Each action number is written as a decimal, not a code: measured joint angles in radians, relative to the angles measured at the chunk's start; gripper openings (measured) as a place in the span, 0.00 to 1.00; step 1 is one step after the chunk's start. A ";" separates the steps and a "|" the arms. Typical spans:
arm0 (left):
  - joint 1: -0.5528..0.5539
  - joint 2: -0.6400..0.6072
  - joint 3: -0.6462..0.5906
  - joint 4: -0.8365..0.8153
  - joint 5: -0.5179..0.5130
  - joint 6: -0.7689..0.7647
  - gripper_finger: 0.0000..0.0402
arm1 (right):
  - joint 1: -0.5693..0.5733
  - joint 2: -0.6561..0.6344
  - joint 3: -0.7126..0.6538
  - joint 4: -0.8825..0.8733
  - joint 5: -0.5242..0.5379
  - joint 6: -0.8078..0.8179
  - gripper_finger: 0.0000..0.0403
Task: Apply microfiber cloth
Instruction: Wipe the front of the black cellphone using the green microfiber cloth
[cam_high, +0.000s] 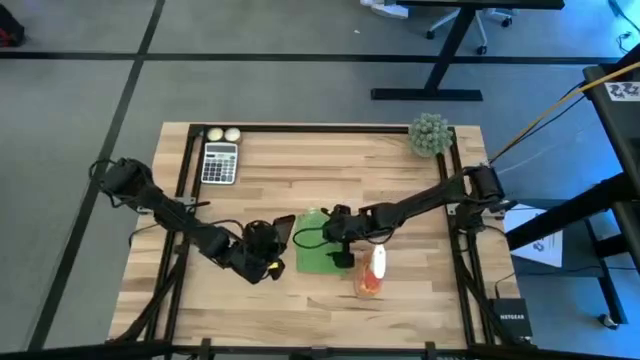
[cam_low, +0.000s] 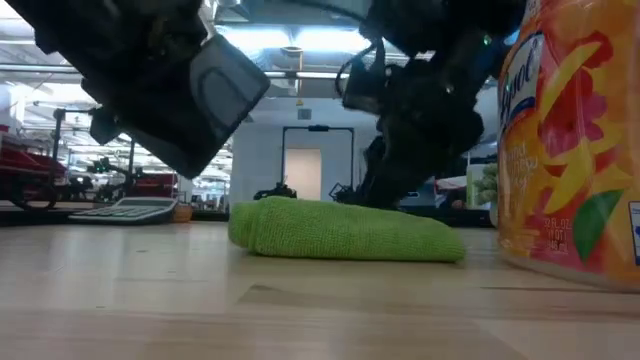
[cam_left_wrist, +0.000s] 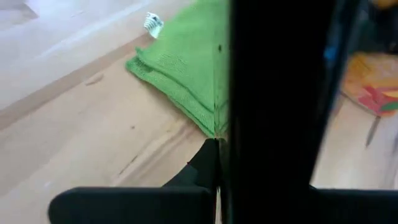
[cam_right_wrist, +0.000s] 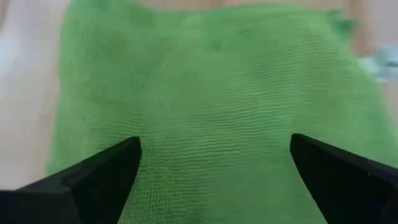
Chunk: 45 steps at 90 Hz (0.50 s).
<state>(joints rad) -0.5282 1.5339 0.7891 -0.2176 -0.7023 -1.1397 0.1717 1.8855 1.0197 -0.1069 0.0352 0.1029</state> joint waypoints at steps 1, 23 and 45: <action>0.001 0.002 0.000 -0.001 0.000 -0.002 0.03 | 0.000 0.005 0.000 0.002 0.000 -0.001 0.99; -0.003 0.056 0.000 0.005 -0.004 -0.080 0.03 | 0.000 0.050 0.009 -0.052 0.006 0.025 0.86; 0.000 0.100 0.000 0.163 -0.016 0.002 0.03 | -0.001 0.013 0.006 -0.234 0.009 0.024 0.35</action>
<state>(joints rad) -0.5283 1.6341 0.7891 -0.0543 -0.7178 -1.1380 0.1711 1.8983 1.0260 -0.3413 0.0441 0.1265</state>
